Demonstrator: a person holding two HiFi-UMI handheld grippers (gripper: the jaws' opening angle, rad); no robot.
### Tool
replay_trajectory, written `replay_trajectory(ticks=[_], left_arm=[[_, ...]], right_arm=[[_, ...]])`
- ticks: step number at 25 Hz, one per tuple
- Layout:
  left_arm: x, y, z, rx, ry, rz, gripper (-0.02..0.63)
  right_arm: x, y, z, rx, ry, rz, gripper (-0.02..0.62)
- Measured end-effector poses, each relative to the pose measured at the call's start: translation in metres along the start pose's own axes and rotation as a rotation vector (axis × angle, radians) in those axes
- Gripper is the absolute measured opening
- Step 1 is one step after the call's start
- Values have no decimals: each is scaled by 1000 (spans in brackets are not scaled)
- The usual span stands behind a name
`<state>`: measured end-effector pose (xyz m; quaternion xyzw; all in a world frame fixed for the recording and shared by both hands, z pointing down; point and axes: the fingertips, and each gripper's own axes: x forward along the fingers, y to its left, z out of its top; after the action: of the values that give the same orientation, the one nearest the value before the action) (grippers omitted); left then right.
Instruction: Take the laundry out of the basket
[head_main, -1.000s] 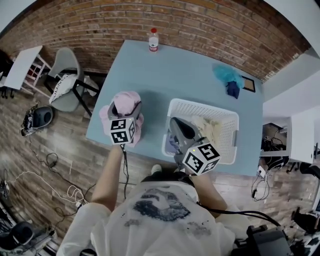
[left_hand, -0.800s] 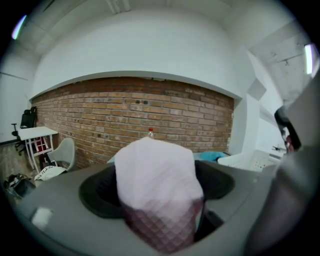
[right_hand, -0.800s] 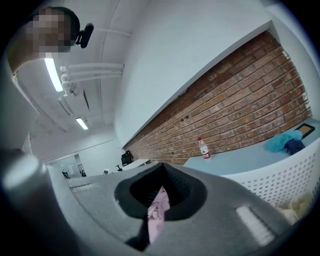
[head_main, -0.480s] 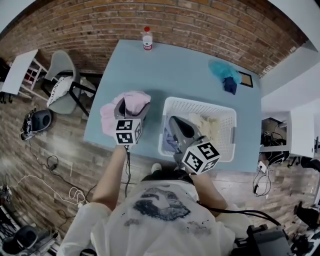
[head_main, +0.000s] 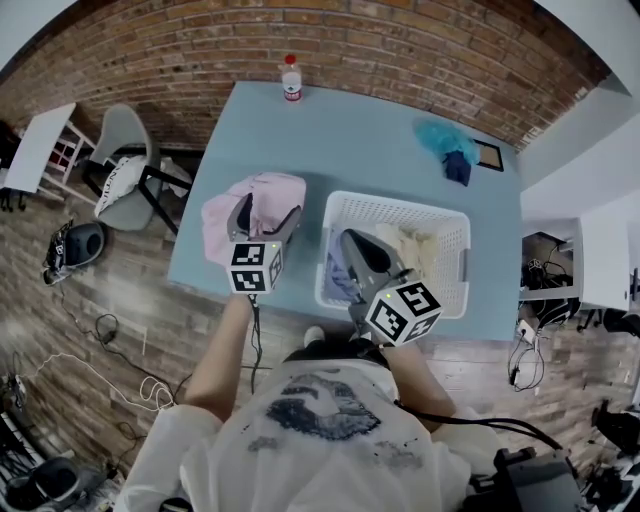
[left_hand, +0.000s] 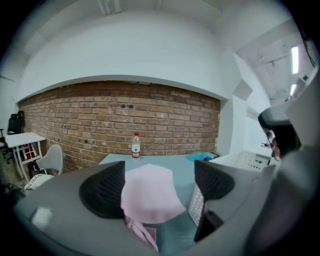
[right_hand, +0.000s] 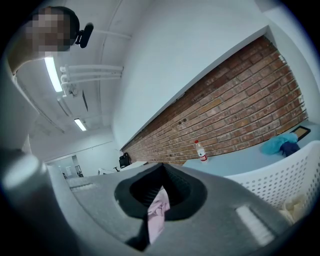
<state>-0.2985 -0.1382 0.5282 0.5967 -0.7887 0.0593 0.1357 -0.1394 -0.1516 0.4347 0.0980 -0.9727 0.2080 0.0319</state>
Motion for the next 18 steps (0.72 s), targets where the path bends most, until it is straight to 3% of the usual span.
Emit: replay_trajectory(ticks=[14, 18], left_arm=[[-44, -32, 32, 18, -72, -47, 408], [-53, -46, 43, 30, -93, -72, 364]], right_arm=[[-24, 10, 13, -30, -56, -31, -2], [-31, 10, 19, -42, -74, -47, -3]])
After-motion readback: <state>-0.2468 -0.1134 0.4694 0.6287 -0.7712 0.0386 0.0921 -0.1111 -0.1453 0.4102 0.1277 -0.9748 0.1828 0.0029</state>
